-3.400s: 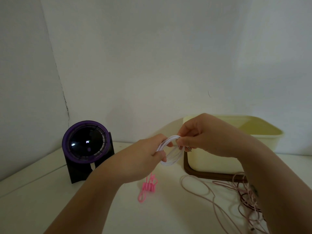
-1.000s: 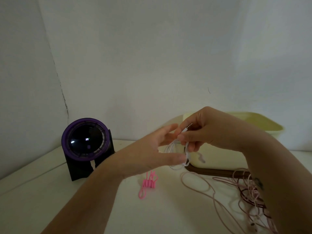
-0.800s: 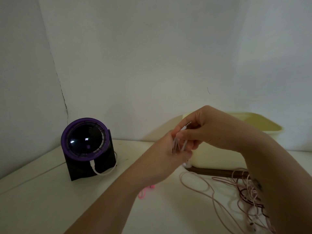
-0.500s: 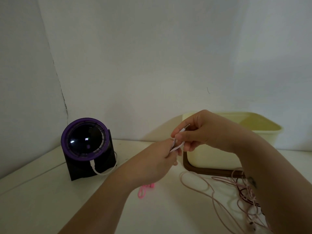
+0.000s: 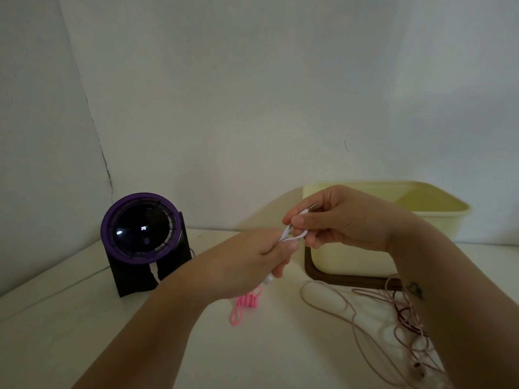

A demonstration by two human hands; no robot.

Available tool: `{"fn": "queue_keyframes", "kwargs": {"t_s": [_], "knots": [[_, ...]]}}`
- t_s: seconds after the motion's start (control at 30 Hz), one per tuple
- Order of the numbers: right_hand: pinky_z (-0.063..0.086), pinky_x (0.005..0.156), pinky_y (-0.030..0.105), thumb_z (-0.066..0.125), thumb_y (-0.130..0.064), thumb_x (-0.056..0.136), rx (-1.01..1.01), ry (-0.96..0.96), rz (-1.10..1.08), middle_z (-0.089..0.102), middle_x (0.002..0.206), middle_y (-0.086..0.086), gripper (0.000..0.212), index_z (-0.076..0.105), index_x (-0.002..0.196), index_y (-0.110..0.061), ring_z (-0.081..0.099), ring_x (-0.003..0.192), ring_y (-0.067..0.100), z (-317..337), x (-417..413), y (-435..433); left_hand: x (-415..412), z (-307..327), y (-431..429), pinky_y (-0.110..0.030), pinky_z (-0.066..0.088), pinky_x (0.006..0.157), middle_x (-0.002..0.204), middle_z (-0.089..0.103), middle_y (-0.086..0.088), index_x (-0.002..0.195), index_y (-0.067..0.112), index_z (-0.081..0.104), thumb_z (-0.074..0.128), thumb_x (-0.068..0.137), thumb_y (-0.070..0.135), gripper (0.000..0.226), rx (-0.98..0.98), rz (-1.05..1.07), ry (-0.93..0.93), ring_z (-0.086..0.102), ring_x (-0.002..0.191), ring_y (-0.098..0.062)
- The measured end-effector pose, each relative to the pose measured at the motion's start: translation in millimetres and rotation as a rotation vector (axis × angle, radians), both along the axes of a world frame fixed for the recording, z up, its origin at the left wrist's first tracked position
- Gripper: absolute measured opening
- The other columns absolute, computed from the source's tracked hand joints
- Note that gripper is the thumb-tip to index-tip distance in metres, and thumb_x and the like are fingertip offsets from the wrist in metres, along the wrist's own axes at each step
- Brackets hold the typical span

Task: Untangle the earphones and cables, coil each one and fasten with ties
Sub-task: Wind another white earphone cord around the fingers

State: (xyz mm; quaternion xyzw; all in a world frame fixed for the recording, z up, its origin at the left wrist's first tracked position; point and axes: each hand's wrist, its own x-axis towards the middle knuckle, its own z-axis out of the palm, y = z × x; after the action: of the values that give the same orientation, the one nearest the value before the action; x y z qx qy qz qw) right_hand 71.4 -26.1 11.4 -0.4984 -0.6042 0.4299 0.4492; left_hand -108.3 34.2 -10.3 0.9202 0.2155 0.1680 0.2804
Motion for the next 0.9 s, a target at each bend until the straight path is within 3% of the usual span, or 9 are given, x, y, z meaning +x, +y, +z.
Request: {"fn": "queue_keyframes", "kwargs": {"t_s": [0.17,0.23,0.3,0.37,0.47,0.6,0.73,0.8,0.9], "knots": [[0.053,0.059,0.018,0.066,-0.018,0.067,0.011,0.086,-0.011,0.070,0.071,0.005,0.019,0.072,0.084,-0.010,0.062,0.055,0.007,-1.6,-3.9,2.4,0.6,-0.8,-5.5,-0.026,0.045,0.068,0.072,0.059,0.006,0.070,0.021,0.049,0.031,0.097,0.044,0.040,0.175,0.111,-0.088,0.058,0.070,-0.014],[0.054,0.059,0.018,0.065,-0.018,0.070,0.024,0.159,-0.014,0.071,0.075,0.008,0.022,0.070,0.088,-0.007,0.064,0.058,0.009,-5.0,-11.6,7.7,-6.0,-7.5,5.9,-0.027,0.048,0.072,0.068,0.062,0.005,0.067,0.020,0.052,0.034,0.096,0.046,0.043,0.079,0.157,-0.133,0.062,0.068,-0.013],[0.055,0.061,0.020,0.064,-0.019,0.077,0.033,0.191,-0.057,0.070,0.084,0.010,0.021,0.068,0.093,-0.005,0.066,0.062,0.012,-9.5,-18.5,13.7,-18.2,-20.0,21.7,-0.034,0.050,0.080,0.063,0.062,0.006,0.065,0.021,0.053,0.037,0.097,0.040,0.041,-0.145,0.220,-0.264,0.066,0.070,-0.016],[0.057,0.064,0.023,0.064,-0.014,0.085,0.029,0.049,-0.142,0.069,0.087,0.009,0.014,0.067,0.094,-0.003,0.067,0.065,0.014,-17.2,-20.7,18.8,-30.3,-37.9,35.7,-0.041,0.050,0.081,0.062,0.058,0.003,0.067,0.017,0.051,0.038,0.100,0.032,0.039,-0.422,0.356,-0.478,0.066,0.066,-0.017],[0.058,0.066,0.023,0.067,-0.010,0.086,-0.087,-0.418,-0.152,0.070,0.082,0.007,0.010,0.069,0.093,-0.005,0.068,0.067,0.013,-39.2,-24.3,26.4,-41.1,-65.2,39.7,-0.034,0.050,0.069,0.062,0.056,-0.003,0.070,0.010,0.047,0.038,0.101,0.023,0.036,-0.740,0.568,-0.637,0.063,0.056,-0.015],[0.051,0.066,0.016,0.072,-0.030,0.081,-0.199,-0.857,-0.095,0.071,0.093,0.003,0.035,0.065,0.109,-0.010,0.062,0.065,0.008,-80.7,-42.1,43.6,-40.5,-88.7,34.2,-0.034,0.049,0.066,0.071,0.067,-0.007,0.074,0.005,0.050,0.037,0.101,0.023,0.035,-0.778,0.562,-0.566,0.062,0.056,-0.021],[0.035,0.057,0.013,0.072,-0.038,0.078,-0.011,-0.903,-0.184,0.059,0.081,-0.005,0.020,0.060,0.082,-0.022,0.051,0.070,0.011,-107.9,-51.5,52.5,-33.6,-101.0,29.6,-0.030,0.050,0.062,0.089,0.070,-0.006,0.088,0.004,0.058,0.035,0.102,0.027,0.036,-0.625,0.422,-0.444,0.062,0.067,-0.022],[0.033,0.056,0.015,0.073,-0.034,0.078,0.067,-0.880,-0.199,0.053,0.071,-0.007,0.027,0.050,0.067,-0.025,0.048,0.067,0.012,-116.1,-50.2,55.0,-33.7,-105.3,28.6,-0.019,0.047,0.054,0.089,0.070,-0.003,0.089,0.007,0.059,0.035,0.102,0.026,0.034,-0.577,0.404,-0.433,0.064,0.063,-0.015],[0.033,0.053,0.014,0.073,-0.028,0.079,0.111,-0.850,-0.181,0.049,0.063,-0.009,0.031,0.047,0.062,-0.026,0.043,0.057,0.005,-118.6,-47.5,55.2,-33.8,-111.2,33.3,-0.023,0.050,0.059,0.090,0.072,-0.006,0.094,0.004,0.061,0.034,0.102,0.029,0.037,-0.527,0.393,-0.413,0.066,0.070,-0.019]]}}
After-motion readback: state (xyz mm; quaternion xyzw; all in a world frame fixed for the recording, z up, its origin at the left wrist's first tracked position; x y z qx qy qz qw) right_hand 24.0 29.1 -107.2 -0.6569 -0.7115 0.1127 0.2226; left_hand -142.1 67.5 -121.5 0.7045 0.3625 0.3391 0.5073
